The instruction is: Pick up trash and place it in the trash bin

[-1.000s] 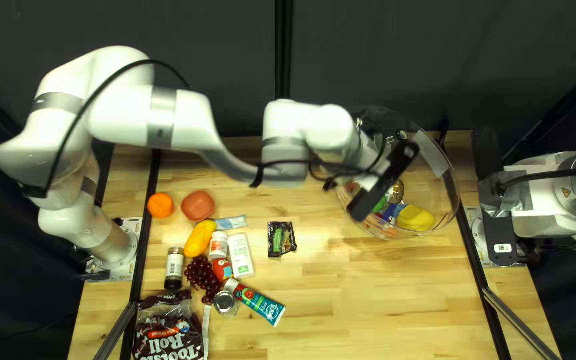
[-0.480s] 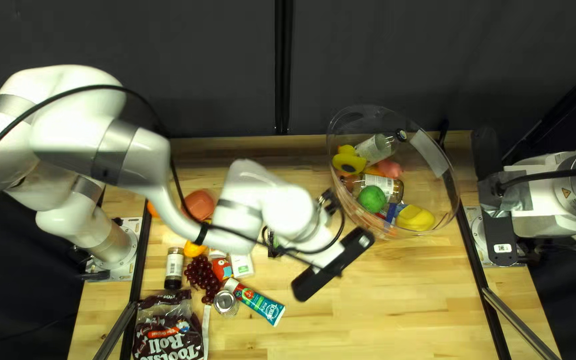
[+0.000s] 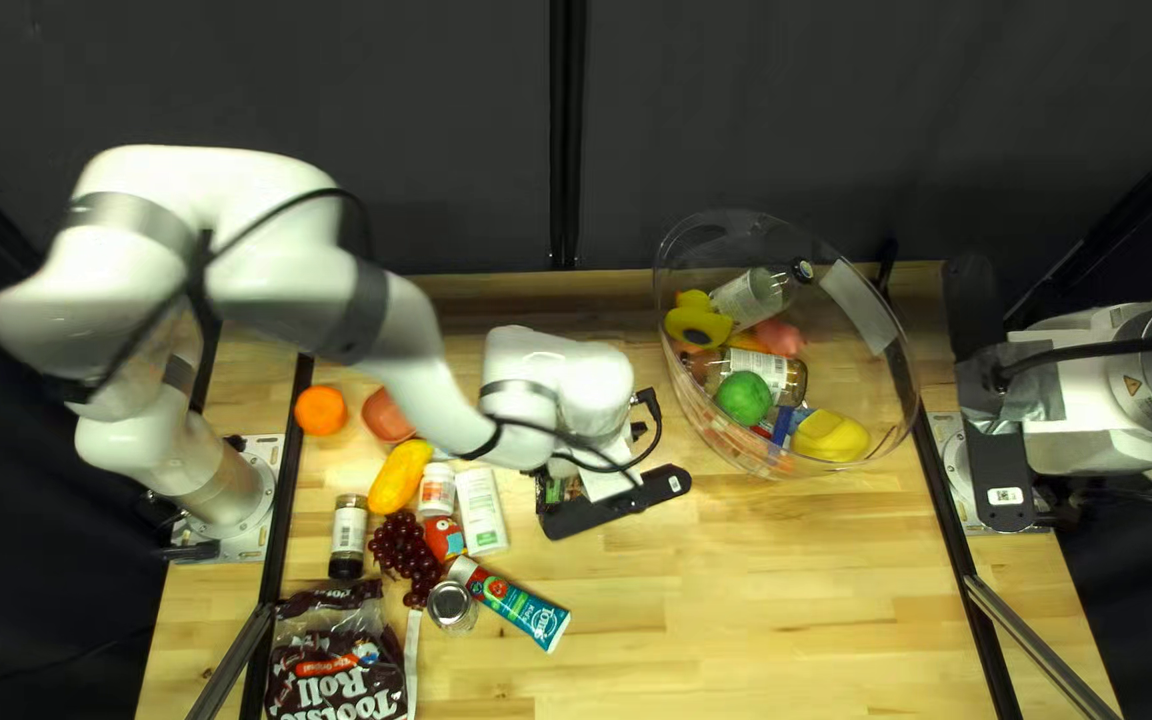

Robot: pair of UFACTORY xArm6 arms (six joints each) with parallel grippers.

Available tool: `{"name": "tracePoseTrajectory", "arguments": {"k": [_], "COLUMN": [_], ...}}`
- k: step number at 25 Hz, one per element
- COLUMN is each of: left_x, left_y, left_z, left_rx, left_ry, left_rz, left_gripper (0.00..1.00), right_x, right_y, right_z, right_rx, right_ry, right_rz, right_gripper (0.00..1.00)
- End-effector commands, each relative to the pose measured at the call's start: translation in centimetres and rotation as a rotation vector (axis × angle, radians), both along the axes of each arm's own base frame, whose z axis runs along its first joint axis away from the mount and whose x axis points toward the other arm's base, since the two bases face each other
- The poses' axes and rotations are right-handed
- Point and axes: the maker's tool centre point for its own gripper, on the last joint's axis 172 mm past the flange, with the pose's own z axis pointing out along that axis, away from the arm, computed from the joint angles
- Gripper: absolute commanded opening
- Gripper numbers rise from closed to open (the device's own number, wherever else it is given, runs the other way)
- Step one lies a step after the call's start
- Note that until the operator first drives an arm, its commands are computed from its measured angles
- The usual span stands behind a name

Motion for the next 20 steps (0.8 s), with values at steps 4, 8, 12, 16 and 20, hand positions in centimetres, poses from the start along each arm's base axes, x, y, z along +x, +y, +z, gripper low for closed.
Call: {"name": "tracePoseTrajectory", "arguments": {"k": [4,8,12,16,20], "left_x": [0.8,0.6,0.0,-0.3,-0.4], "left_y": [-1.2,-1.5,-1.3,-1.0,-0.7], "left_z": [-1.0,-1.3,-2.1,-2.3,-2.6], "left_rx": [0.019,0.027,0.028,0.018,0.006], "left_ry": [-0.004,-0.006,0.002,0.004,0.008], "left_rz": [-0.067,-0.078,-0.07,-0.062,-0.058], "left_gripper": [1.0,1.0,1.0,0.86,0.11], "right_x": [0.0,0.0,0.0,0.0,0.0], "right_y": [0.0,0.0,0.0,0.0,0.0], "right_z": [0.0,0.0,0.0,0.0,0.0], "right_rx": [0.0,0.0,0.0,0.0,0.0], "right_ry": [0.0,0.0,0.0,0.0,0.0], "right_rz": [0.0,0.0,0.0,0.0,0.0], "right_gripper": [1.0,1.0,1.0,1.0,1.0]}}
